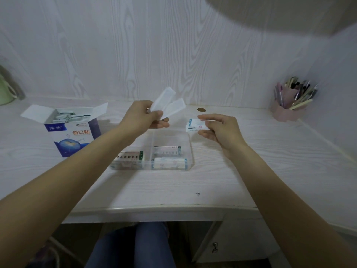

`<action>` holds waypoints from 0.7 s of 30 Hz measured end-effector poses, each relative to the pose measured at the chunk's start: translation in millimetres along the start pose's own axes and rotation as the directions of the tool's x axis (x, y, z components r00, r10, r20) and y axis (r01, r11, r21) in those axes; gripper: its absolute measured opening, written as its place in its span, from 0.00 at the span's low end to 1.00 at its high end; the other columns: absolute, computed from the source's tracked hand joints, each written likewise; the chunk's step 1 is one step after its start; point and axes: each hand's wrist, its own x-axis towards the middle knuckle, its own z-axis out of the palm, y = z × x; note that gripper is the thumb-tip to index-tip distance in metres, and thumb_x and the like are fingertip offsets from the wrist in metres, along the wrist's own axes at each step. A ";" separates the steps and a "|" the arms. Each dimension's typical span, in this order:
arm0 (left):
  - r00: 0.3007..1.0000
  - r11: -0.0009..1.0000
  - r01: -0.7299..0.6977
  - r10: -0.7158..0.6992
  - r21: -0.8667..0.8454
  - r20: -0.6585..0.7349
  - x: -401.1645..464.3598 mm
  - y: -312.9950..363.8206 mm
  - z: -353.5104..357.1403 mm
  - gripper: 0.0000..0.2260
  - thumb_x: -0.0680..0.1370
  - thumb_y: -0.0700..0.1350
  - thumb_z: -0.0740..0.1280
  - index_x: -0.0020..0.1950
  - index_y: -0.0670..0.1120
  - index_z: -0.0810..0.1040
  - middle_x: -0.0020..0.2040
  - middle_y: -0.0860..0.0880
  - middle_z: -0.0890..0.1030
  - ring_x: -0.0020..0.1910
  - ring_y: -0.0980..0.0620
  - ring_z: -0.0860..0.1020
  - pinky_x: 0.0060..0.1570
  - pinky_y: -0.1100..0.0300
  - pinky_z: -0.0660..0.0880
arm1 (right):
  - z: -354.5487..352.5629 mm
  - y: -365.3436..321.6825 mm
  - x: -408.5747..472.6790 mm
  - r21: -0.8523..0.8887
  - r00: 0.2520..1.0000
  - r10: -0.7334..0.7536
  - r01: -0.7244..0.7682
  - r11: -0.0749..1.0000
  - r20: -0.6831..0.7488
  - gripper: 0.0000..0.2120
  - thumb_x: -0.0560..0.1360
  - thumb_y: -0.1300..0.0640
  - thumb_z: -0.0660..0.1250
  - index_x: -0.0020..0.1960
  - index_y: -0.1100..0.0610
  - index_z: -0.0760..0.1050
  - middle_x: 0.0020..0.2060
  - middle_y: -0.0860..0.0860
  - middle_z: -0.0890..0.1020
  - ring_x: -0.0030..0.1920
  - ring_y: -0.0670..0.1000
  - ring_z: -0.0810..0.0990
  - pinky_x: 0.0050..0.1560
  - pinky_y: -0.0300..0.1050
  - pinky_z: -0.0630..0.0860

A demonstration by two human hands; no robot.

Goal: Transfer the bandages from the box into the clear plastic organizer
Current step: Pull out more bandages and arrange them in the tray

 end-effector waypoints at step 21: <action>0.924 0.606 -0.369 0.160 0.705 0.347 -4.0 1.6 6.7 0.12 0.82 0.36 0.53 0.49 0.39 0.76 0.43 0.47 0.77 0.36 0.54 0.76 0.40 0.64 0.70 | 16.0 -8.5 -0.1 0.099 0.990 0.022 -0.036 0.994 0.141 0.14 0.79 0.59 0.63 0.49 0.71 0.78 0.47 0.66 0.82 0.35 0.54 0.84 0.39 0.39 0.81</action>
